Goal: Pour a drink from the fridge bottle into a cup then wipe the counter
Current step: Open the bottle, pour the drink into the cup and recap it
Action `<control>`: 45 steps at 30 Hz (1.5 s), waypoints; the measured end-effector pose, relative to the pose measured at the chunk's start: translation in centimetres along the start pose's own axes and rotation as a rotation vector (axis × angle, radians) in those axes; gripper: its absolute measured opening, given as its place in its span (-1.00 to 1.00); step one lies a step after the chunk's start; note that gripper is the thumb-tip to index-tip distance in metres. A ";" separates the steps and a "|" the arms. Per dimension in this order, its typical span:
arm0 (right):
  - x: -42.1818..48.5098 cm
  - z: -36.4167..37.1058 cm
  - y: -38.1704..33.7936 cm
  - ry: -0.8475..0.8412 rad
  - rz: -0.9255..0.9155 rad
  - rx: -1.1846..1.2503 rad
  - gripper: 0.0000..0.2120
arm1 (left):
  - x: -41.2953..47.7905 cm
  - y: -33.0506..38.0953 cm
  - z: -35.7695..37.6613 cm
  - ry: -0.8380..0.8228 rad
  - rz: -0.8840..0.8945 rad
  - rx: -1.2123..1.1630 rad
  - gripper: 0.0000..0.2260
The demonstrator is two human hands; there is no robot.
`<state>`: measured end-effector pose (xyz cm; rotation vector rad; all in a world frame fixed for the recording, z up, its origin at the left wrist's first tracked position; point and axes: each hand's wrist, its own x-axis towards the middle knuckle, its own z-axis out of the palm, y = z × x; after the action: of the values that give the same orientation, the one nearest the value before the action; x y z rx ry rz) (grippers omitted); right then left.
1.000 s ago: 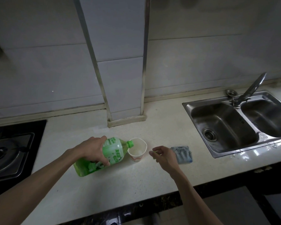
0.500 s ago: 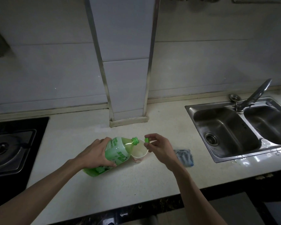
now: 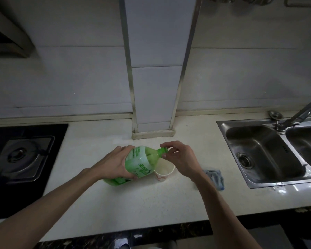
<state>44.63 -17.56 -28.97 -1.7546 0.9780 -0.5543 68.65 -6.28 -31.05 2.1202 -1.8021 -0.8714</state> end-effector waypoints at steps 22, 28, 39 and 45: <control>0.8 1.4 -4.9 0.077 0.071 -0.400 -0.29 | -1.1 0.5 -3.4 0.039 0.109 0.002 -0.22; 0.1 0.6 -4.8 0.011 0.103 -0.311 -0.22 | -1.3 0.0 -3.2 0.062 0.060 -0.008 -0.19; 0.3 0.2 -5.3 -0.101 -0.152 -0.347 -0.79 | -2.0 -0.4 -3.4 0.070 0.060 -0.024 -0.20; 0.2 1.3 -4.8 -0.097 -0.020 -0.395 -0.77 | -2.7 -0.6 -2.9 0.049 0.055 0.006 -0.21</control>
<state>47.43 -16.23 -25.09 -2.1201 1.0532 -0.2962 70.54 -4.12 -28.26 2.0664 -1.8315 -0.7956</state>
